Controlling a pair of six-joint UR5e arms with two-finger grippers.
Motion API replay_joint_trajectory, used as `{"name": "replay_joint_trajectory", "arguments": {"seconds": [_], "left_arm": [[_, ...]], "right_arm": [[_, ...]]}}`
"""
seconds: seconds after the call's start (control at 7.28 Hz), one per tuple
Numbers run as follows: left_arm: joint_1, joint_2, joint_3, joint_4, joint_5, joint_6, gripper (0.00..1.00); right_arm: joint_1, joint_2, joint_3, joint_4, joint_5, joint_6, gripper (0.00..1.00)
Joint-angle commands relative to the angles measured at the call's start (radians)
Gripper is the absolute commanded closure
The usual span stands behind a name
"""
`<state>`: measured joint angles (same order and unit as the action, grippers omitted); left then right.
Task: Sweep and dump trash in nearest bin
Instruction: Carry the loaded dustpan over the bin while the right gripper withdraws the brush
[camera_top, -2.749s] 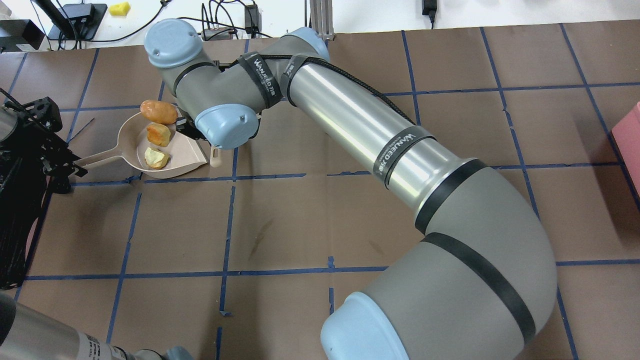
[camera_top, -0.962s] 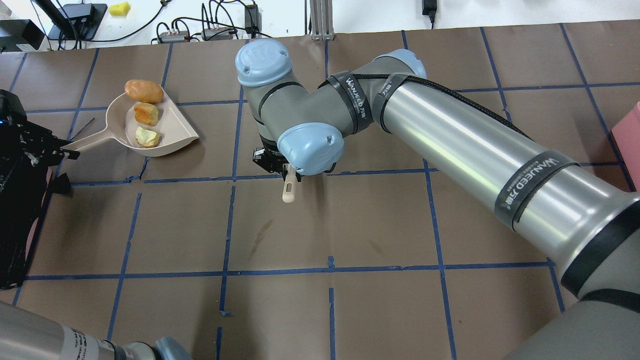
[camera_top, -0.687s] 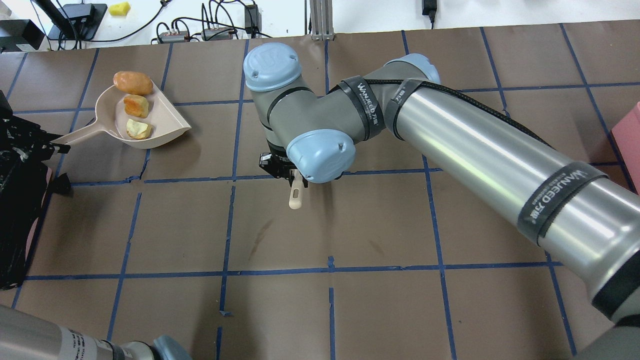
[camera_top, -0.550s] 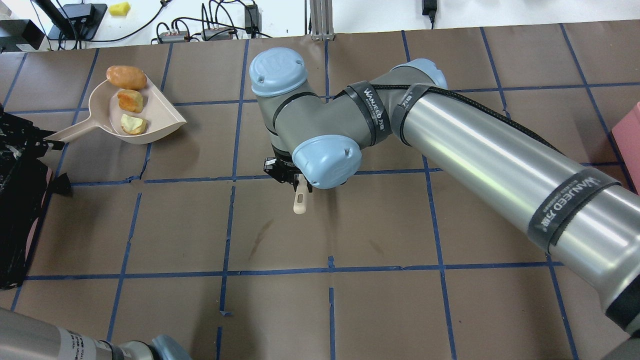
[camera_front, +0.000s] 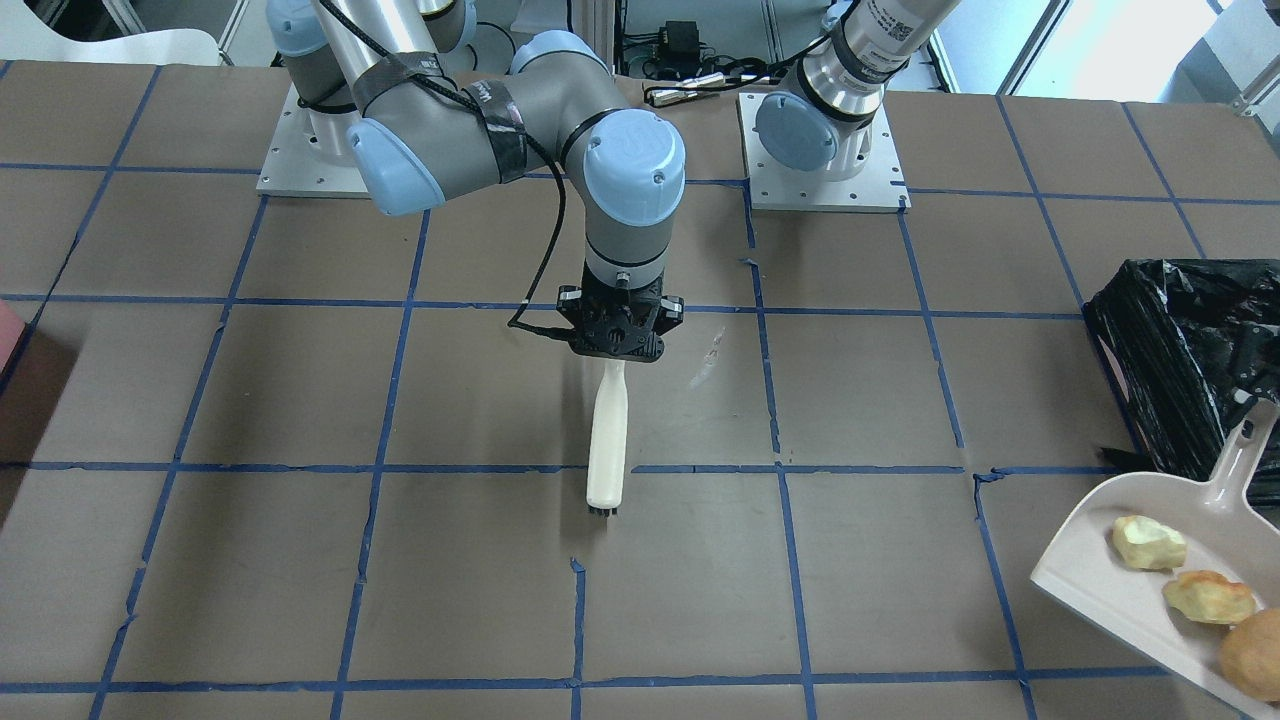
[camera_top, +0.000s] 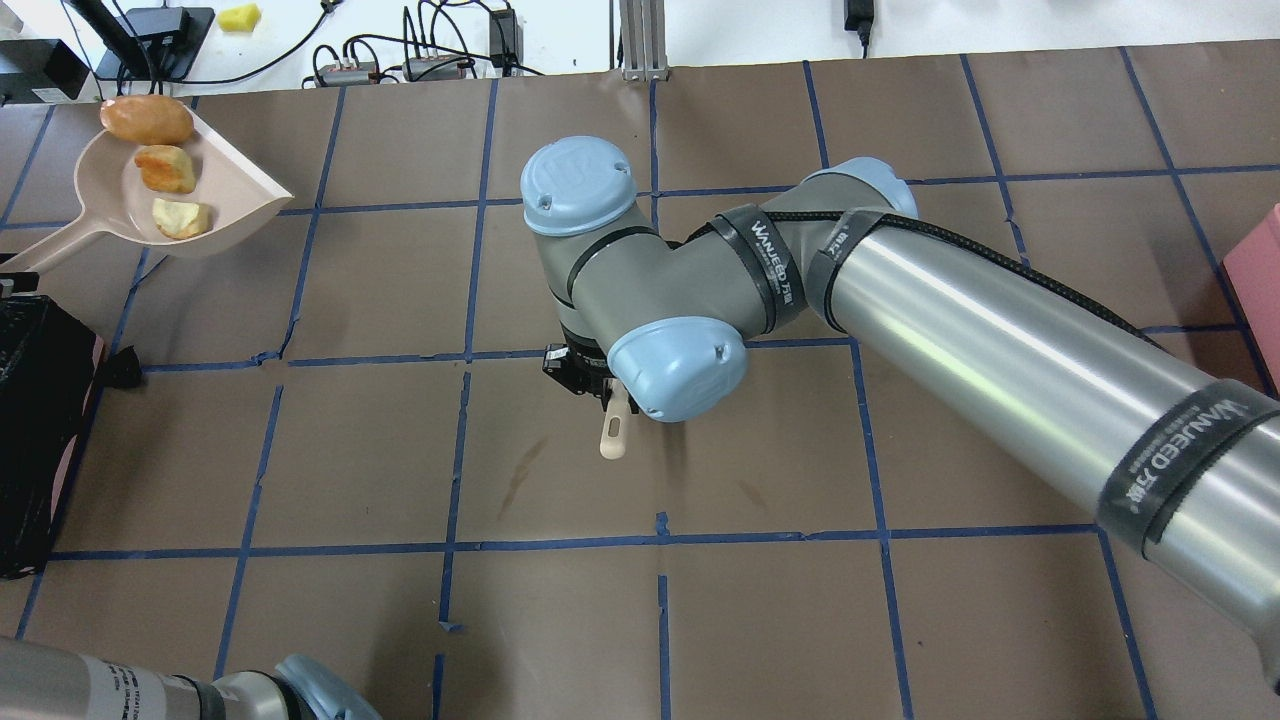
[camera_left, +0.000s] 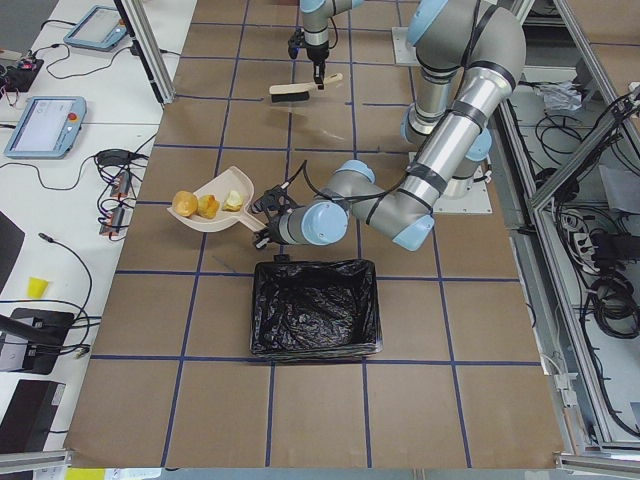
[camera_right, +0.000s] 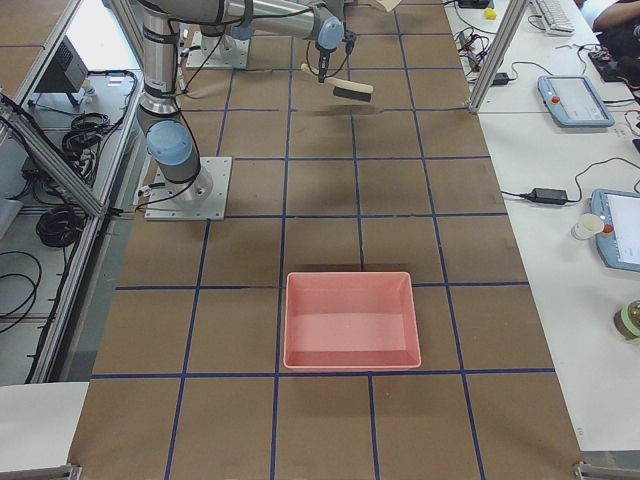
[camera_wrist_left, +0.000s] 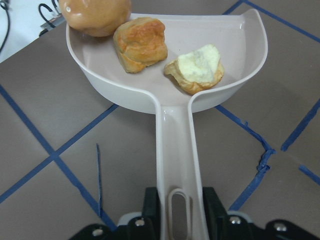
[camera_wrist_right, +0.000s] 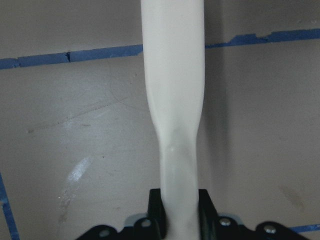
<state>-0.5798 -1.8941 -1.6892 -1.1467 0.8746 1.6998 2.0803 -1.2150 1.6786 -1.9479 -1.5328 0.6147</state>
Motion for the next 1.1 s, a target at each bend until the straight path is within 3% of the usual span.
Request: {"name": "replay_joint_trajectory", "arguments": {"seconds": [0.0, 0.55, 0.96], "left_arm": [[0.111, 0.044, -0.019, -0.019, -0.023, 0.006, 0.98], [0.348, 0.171, -0.018, -0.259, -0.025, 0.156, 0.98], [0.541, 0.204, -0.006, -0.401, -0.020, 0.273, 0.98]], "right_arm": [[0.012, -0.047, 0.062, -0.028, 0.006, 0.065, 0.92], [0.058, -0.200, 0.203, -0.028, 0.008, 0.134, 0.92], [0.103, -0.244, 0.269, -0.058, 0.003, 0.119, 0.92]]}}
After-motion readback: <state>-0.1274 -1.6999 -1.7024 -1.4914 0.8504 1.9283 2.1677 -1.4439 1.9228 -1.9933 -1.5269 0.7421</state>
